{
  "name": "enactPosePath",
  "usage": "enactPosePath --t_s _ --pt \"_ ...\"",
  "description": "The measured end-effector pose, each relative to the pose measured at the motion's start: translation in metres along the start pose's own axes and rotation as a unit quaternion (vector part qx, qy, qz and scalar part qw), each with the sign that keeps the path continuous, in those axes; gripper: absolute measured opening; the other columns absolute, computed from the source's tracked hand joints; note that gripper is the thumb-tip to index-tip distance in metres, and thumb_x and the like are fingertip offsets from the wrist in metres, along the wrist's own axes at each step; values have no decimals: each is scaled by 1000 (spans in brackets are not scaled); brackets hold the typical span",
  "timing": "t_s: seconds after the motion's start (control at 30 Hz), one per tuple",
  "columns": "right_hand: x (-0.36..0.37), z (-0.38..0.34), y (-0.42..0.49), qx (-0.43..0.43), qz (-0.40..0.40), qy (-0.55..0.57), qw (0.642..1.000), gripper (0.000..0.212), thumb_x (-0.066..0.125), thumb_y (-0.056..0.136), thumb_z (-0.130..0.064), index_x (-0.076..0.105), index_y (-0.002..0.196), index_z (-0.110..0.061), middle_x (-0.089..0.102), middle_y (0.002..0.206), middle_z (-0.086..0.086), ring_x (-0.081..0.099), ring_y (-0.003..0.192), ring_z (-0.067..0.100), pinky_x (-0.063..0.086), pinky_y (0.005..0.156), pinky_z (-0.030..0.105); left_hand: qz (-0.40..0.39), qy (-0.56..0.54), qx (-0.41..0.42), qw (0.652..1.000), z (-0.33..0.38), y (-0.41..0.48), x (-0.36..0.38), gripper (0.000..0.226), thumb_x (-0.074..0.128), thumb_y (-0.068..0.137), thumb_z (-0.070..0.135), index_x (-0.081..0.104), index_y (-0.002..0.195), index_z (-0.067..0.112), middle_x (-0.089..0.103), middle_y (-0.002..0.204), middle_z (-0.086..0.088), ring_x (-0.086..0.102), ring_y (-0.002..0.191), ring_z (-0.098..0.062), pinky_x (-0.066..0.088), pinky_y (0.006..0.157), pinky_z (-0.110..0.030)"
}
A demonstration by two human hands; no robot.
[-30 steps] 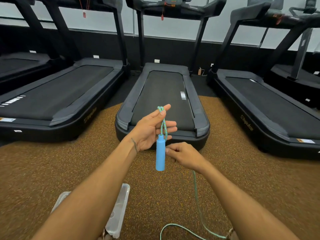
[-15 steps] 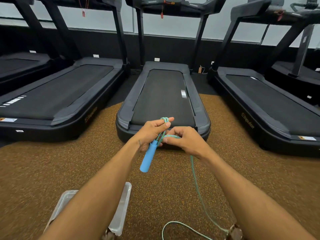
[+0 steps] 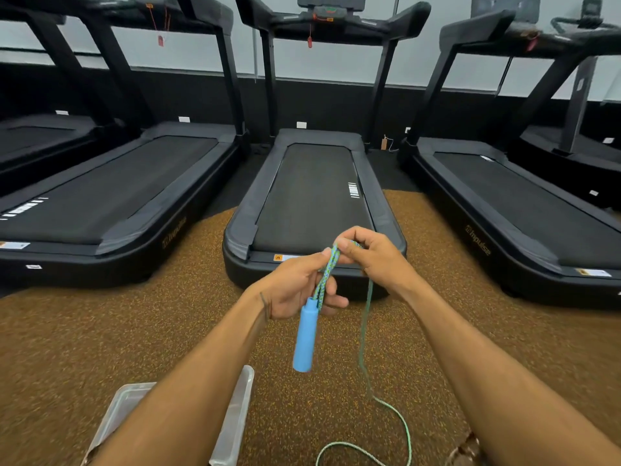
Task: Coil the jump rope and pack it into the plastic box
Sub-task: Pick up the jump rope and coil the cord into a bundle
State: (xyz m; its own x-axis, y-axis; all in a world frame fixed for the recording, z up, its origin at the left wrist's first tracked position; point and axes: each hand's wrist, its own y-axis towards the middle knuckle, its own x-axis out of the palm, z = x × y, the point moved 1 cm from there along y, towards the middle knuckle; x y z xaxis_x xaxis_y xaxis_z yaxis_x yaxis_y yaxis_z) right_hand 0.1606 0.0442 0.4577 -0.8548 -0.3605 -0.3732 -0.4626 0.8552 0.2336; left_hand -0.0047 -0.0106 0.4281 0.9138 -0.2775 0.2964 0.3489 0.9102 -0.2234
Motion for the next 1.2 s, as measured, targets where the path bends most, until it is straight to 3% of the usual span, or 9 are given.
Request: enactPosePath --t_s 0.07,0.13,0.23,0.33,0.5,0.7,0.9,1.03,1.2 --pt "-1 1 -3 43 -33 17 998 21 54 101 -35 72 97 -25 65 74 -11 52 60 1 39 52 23 -26 14 4 1000 2 -2 0 43 40 104 43 61 133 19 54 61 -5 71 70 -28 33 105 -69" --pt "-1 0 -6 105 -78 90 987 33 50 101 -44 72 85 -26 54 61 -11 36 47 3 30 47 23 -51 22 2 998 5 -5 4 43 39 104 44 64 128 18 45 56 -1 70 68 -25 31 107 -69" --pt "1 -1 -8 145 -92 184 968 44 50 97 -56 72 73 -25 50 62 -10 24 44 5 24 43 21 -76 4 17 997 13 -7 12 43 39 103 47 66 122 20 37 51 2 69 68 -24 32 106 -69" --pt "3 0 -6 160 -41 203 965 33 54 99 -46 75 88 -23 57 66 -7 26 44 4 25 38 18 -75 -7 33 997 18 -5 17 44 37 102 49 68 117 20 39 53 3 70 71 -23 39 102 -62" --pt "7 -8 -6 180 21 232 956 22 57 97 -25 66 79 -16 55 55 -6 26 39 5 21 38 20 -36 -13 47 998 19 -1 18 41 37 103 48 57 109 13 42 54 3 68 65 -18 41 100 -59" --pt "15 -2 -5 178 34 214 960 43 51 100 -48 67 66 -26 45 61 -4 26 43 6 21 40 21 -21 -38 87 995 14 0 14 39 38 106 38 64 123 14 48 71 -3 61 70 -21 45 98 -57" --pt "16 0 -6 181 41 182 966 34 46 102 -47 61 82 -23 38 59 -8 23 43 4 19 39 20 -10 -12 84 996 13 -4 16 44 40 106 38 54 137 12 43 67 -1 52 60 -16 53 84 -45" --pt "14 -3 -5 180 53 174 967 37 42 104 -47 56 78 -24 35 56 -11 22 41 2 20 37 18 -33 0 80 996 12 -8 16 48 39 105 43 55 139 15 34 65 1 37 51 -10 53 74 -33" --pt "18 0 -4 163 55 184 968 37 42 104 -44 57 80 -21 42 60 -7 28 41 3 21 37 19 -42 7 90 995 13 -7 17 43 42 105 39 49 143 18 38 70 -1 45 58 -13 52 85 -42"
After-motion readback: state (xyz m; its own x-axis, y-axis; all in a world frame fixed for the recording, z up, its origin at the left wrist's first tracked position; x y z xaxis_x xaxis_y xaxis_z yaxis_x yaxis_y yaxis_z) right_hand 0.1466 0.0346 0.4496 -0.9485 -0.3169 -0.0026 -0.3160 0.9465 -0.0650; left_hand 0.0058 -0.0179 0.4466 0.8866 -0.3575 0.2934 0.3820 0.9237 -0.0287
